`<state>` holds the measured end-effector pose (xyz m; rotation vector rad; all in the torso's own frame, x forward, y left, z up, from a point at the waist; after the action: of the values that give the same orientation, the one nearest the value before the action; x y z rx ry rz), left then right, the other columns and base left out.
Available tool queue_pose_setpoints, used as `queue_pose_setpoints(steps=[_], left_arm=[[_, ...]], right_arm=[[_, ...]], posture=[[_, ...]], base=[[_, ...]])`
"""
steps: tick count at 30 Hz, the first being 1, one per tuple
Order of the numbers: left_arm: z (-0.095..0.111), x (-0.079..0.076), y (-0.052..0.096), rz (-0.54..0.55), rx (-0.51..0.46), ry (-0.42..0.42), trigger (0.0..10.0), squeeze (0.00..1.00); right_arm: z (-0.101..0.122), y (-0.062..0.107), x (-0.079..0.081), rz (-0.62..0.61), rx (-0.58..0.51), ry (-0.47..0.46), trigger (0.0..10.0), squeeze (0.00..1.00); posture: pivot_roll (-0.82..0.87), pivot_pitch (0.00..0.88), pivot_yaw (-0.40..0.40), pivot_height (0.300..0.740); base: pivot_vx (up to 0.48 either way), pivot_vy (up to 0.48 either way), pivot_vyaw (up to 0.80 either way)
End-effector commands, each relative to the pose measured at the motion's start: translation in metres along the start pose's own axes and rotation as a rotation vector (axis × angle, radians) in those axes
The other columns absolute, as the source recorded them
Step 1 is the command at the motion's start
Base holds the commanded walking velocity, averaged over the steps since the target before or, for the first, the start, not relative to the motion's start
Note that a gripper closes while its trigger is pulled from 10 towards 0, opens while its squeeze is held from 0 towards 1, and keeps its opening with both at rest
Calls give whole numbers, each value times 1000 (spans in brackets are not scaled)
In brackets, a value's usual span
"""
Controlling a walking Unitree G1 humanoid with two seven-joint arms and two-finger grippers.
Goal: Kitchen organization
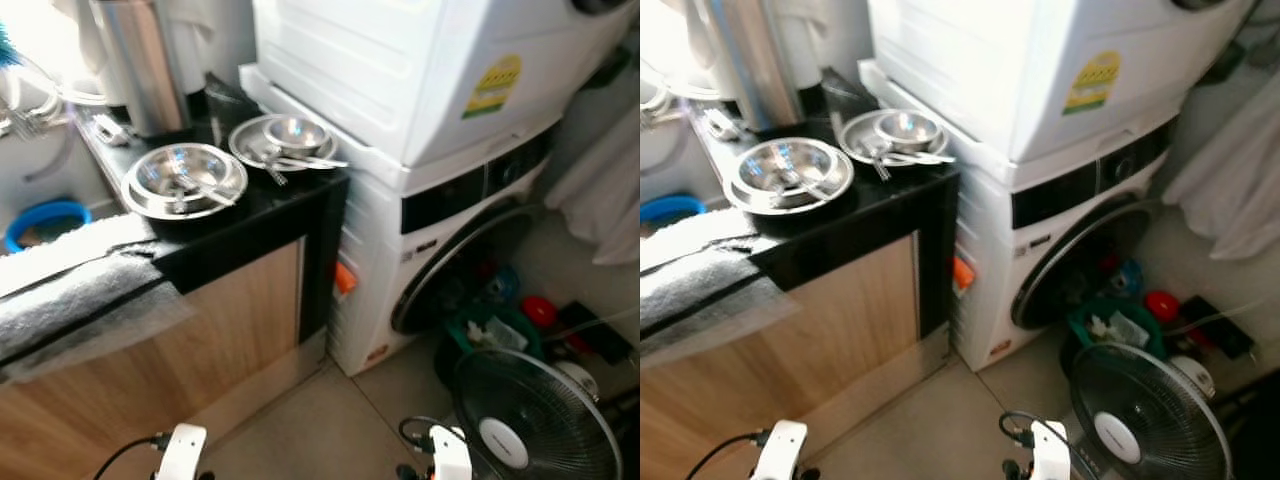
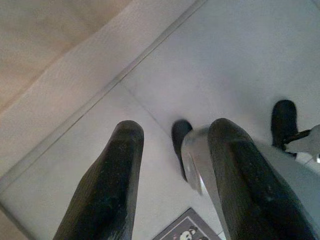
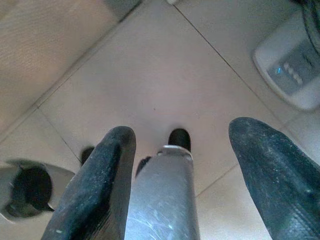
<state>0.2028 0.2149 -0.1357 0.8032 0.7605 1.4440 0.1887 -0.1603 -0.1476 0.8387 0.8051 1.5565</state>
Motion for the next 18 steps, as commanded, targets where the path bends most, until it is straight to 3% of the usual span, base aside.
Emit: queue_pose_setpoints(steps=[1,12,18], left_arm=[[-7,6,1,10,28,7,10000,0],[-7,4,1,6,29,6,10000,0],[-7,4,1,-2,26,5,10000,0]], right_arm=[[1,-1,6,16,-6,19,10000,0],[8,-1,4,7,-27,32,10000,0],[9,-1,6,18,-35,38,10000,0]], posture=[[-19,0,-36,740],[-17,0,-41,740],[-22,0,-40,740]], base=[[0,480,0],[0,386,782],[0,0,800]])
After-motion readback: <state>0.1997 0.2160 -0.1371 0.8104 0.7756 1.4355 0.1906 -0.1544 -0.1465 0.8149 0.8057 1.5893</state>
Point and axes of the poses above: a point about 5 cm out from each wrist's last joint towards the gripper, its own y axis pointing back from the gripper into the wrist, its own z axis along the axis of the wrist's last joint, x = y × z, the point moved 6 cm from there along -y, pointing out of the wrist towards the gripper, and after that the axes turned 9 degrees about y, right-handed, at the moved point
